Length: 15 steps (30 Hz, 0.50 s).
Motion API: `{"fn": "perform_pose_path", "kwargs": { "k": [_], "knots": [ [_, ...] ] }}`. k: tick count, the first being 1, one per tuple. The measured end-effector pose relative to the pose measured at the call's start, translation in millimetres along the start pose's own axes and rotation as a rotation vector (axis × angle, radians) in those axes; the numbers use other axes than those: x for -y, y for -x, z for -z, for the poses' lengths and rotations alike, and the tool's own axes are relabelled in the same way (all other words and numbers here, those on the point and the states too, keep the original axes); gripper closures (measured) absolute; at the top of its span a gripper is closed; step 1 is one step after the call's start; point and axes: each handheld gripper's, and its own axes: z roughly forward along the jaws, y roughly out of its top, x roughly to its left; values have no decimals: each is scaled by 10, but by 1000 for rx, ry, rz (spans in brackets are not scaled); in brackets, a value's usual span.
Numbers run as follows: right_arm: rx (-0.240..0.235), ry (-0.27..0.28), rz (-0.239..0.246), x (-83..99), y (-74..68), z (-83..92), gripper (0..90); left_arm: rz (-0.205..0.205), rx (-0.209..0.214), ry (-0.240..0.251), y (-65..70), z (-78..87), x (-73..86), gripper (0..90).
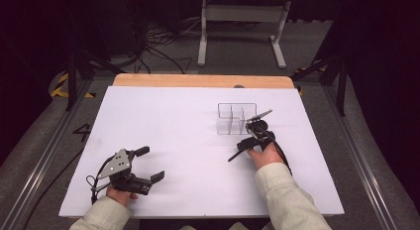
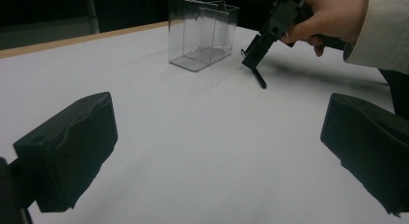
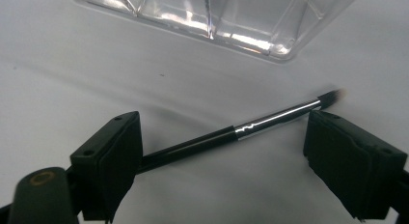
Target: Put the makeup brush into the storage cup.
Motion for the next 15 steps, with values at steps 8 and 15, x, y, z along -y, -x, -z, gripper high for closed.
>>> {"fn": "perform_pose_path", "kwargs": {
  "k": [8,15],
  "knots": [
    [28,-45,39,-34,-6,10,215,2,1,0,-1,1,0,0],
    [38,-94,77,-49,1,49,350,4,-1,2,-3,-1,1,0]
  ]
}}
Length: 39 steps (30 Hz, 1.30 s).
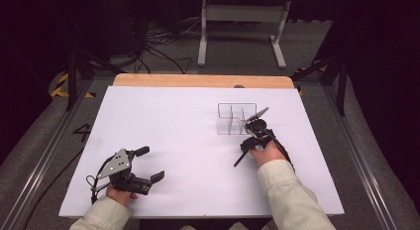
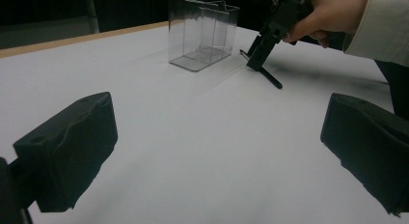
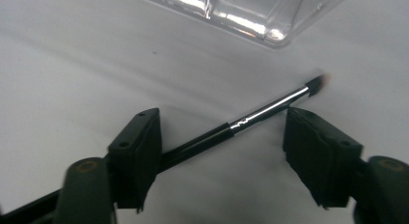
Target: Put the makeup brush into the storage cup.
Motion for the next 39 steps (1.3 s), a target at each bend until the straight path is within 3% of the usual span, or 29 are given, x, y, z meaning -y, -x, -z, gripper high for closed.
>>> {"fn": "perform_pose_path", "kwargs": {
  "k": [9,16,30,39],
  "knots": [
    [-18,-67,25,38,64,76,688,1,3,-1,-2,1,-1,0],
    [-24,-101,30,64,107,90,836,1,3,0,-1,0,0,0],
    [-22,-122,103,86,48,125,839,4,3,0,-4,1,0,0],
    [-60,-42,172,149,-75,433,838,6,2,0,-5,0,0,0]
  ]
}}
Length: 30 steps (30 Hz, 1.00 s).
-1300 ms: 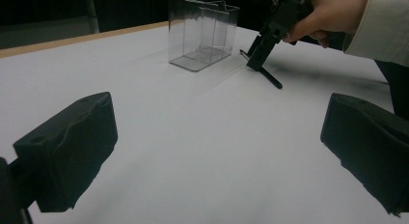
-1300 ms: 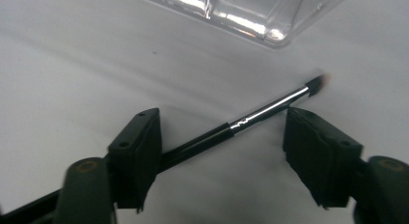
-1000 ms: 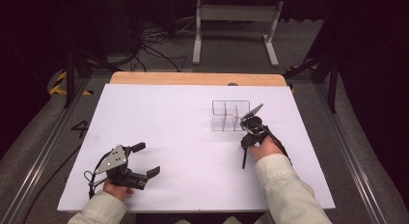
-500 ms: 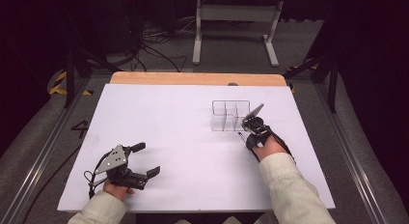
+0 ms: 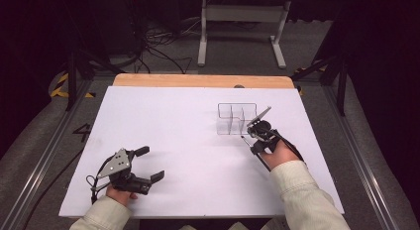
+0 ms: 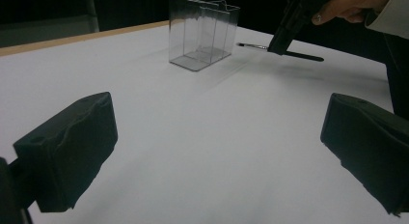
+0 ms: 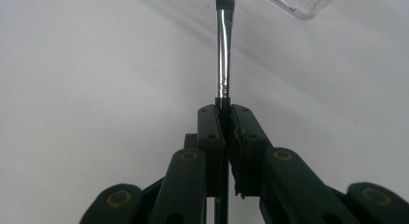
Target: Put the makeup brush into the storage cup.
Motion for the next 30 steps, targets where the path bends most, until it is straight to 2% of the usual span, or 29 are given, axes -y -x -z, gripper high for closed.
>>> {"fn": "perform_pose_path", "kwargs": {
  "k": [4,5,8,16,19,25,30],
  "knots": [
    [-7,41,18,14,-27,113,838,3,2,-1,2,0,0,0],
    [-15,68,25,23,-35,181,838,2,1,-1,1,0,0,0],
    [-22,92,39,34,-40,246,838,3,2,-1,2,1,0,0],
    [-43,214,81,82,-54,509,838,7,8,-2,3,1,-1,0],
    [-56,276,90,107,-49,604,838,6,17,-4,3,5,-2,0],
    [-69,396,116,154,-13,737,838,-2,14,-4,6,6,-2,0],
    [-70,447,133,175,-3,781,837,2,15,-3,9,5,-1,0]
  ]
}}
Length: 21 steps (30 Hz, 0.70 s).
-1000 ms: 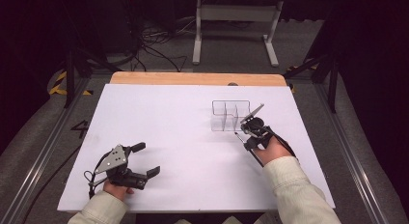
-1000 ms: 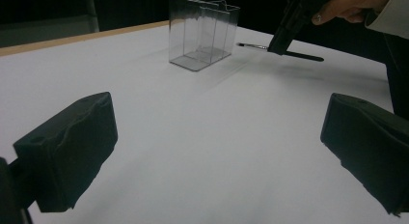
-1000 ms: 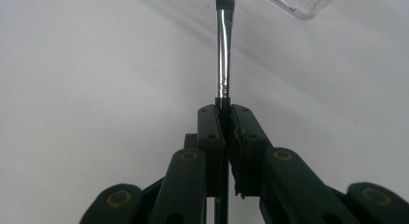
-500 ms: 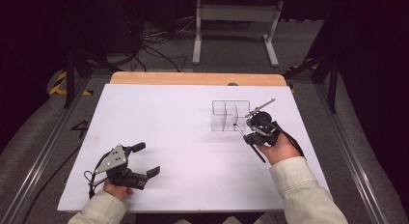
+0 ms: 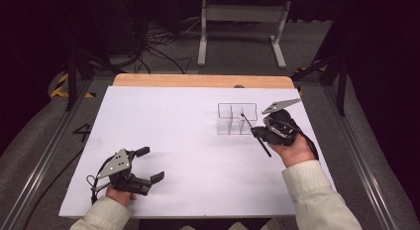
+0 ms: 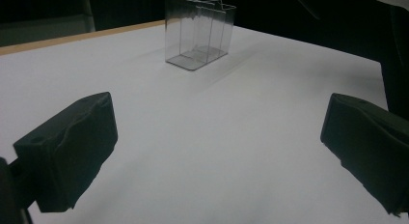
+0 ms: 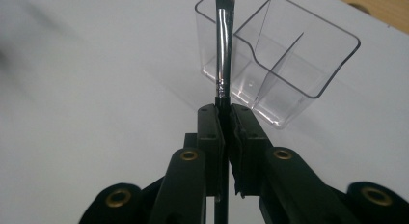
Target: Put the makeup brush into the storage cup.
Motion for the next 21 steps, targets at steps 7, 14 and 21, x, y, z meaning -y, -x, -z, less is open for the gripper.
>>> {"fn": "perform_pose_path", "kwargs": {
  "k": [7,14,21],
  "knots": [
    [-18,156,77,41,7,34,837,-7,2,-3,-4,3,-2,0],
    [-37,322,108,109,50,62,835,-7,0,-2,-2,2,-1,0],
    [-50,428,91,134,111,97,835,-8,-2,0,-1,0,-1,0]
  ]
}}
